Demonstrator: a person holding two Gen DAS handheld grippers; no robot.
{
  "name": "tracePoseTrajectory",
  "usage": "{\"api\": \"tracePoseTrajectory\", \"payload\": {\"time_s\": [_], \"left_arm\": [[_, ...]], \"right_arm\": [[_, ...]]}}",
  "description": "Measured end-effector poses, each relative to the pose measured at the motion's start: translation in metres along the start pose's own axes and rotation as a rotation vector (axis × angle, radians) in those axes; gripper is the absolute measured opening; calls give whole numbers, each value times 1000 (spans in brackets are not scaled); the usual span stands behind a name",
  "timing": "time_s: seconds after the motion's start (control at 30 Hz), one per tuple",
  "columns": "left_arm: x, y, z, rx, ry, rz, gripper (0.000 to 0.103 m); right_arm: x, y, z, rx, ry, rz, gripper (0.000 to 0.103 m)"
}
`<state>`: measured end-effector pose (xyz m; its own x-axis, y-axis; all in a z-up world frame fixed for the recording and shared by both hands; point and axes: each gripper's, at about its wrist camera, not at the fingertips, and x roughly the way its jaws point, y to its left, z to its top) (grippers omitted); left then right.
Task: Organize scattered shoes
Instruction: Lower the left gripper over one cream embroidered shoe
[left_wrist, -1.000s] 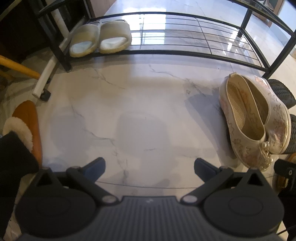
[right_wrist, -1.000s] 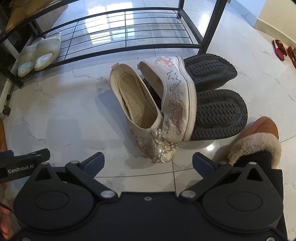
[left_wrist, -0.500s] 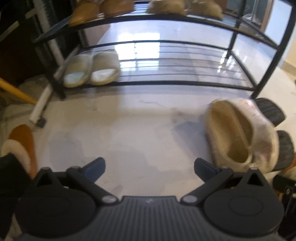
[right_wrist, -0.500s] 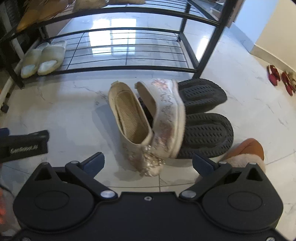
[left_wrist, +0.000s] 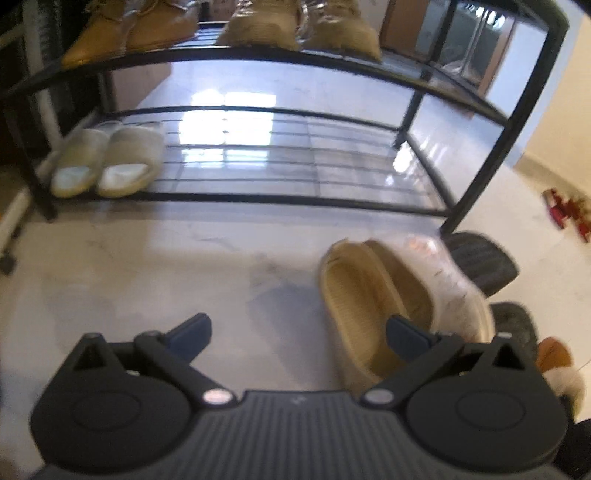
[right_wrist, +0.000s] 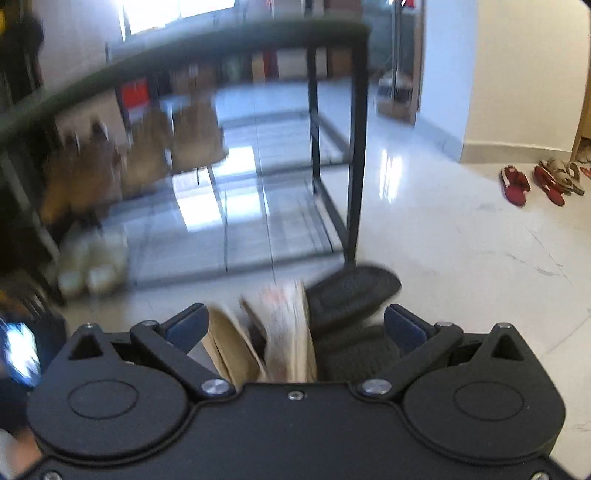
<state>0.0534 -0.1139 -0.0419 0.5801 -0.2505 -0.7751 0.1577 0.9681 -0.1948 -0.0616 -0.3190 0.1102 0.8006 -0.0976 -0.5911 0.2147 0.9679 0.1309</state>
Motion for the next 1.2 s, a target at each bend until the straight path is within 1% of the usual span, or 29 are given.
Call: {"api": "tracePoseTrajectory", "payload": {"time_s": [0.03, 0.07, 0.1, 0.13, 0.2, 0.23, 0.27, 0.3, 0.33, 0.4, 0.5, 0.57, 0.6, 0.63, 0.73, 0.8, 0.87, 0.93, 1.03, 1.1, 1.13, 1.2], "left_arm": [[2, -1, 0, 8, -7, -18, 101], [3, -2, 0, 15, -12, -32, 101], [6, -2, 2, 11, -11, -36, 101], [10, -1, 5, 1, -12, -42, 101], [13, -2, 7, -14, -18, -50, 101], [17, -1, 8, -31, -33, -57, 101], [20, -1, 9, -45, -45, -64, 101], [23, -2, 9, -45, -48, -67, 101], [29, -3, 8, -36, -50, -70, 101], [39, -6, 4, -11, -53, -75, 101], [53, -7, -6, 41, -69, -108, 101], [62, -5, -9, 84, -104, -111, 101], [65, -3, -8, 94, -123, -112, 101], [69, 2, -5, 104, -160, -123, 101], [75, 11, 2, 117, -213, -151, 101], [79, 15, 6, 144, -244, -163, 101], [82, 15, 9, 178, -260, -161, 101], [84, 15, 10, 188, -264, -164, 101], [83, 15, 10, 130, -243, -180, 101], [82, 12, 10, 41, -197, -209, 101], [83, 11, 10, 15, -181, -220, 101], [81, 6, 10, -90, -117, -278, 101]], "right_arm": [[-14, -1, 7, 4, -93, 16, 103], [-23, 0, 11, 0, -153, 19, 103], [-25, 0, 12, -2, -172, 18, 103], [-35, 3, 17, -17, -243, 24, 103], [-41, 2, 20, -17, -287, 39, 103], [-44, 0, 21, 2, -318, 57, 103], [-47, -4, 20, 40, -357, 86, 103], [-48, -7, 19, 61, -375, 101, 103], [-49, -13, 20, 107, -399, 135, 103], [-45, -16, 22, 125, -390, 138, 103], [-37, -19, 25, 133, -370, 135, 103], [-31, -22, 27, 142, -347, 139, 103], [-29, -20, 25, 143, -339, 141, 103], [-22, -19, 25, 145, -315, 148, 103], [-15, -16, 25, 141, -281, 151, 103], [-10, -12, 23, 135, -259, 154, 103], [-7, -7, 20, 126, -239, 156, 103], [-5, -4, 16, 115, -230, 151, 103], [-2, 0, 14, 103, -218, 135, 103], [-2, 0, 14, 107, -217, 130, 103], [-3, -1, 13, 112, -219, 128, 103], [-7, -3, 12, 117, -226, 127, 103]]}}
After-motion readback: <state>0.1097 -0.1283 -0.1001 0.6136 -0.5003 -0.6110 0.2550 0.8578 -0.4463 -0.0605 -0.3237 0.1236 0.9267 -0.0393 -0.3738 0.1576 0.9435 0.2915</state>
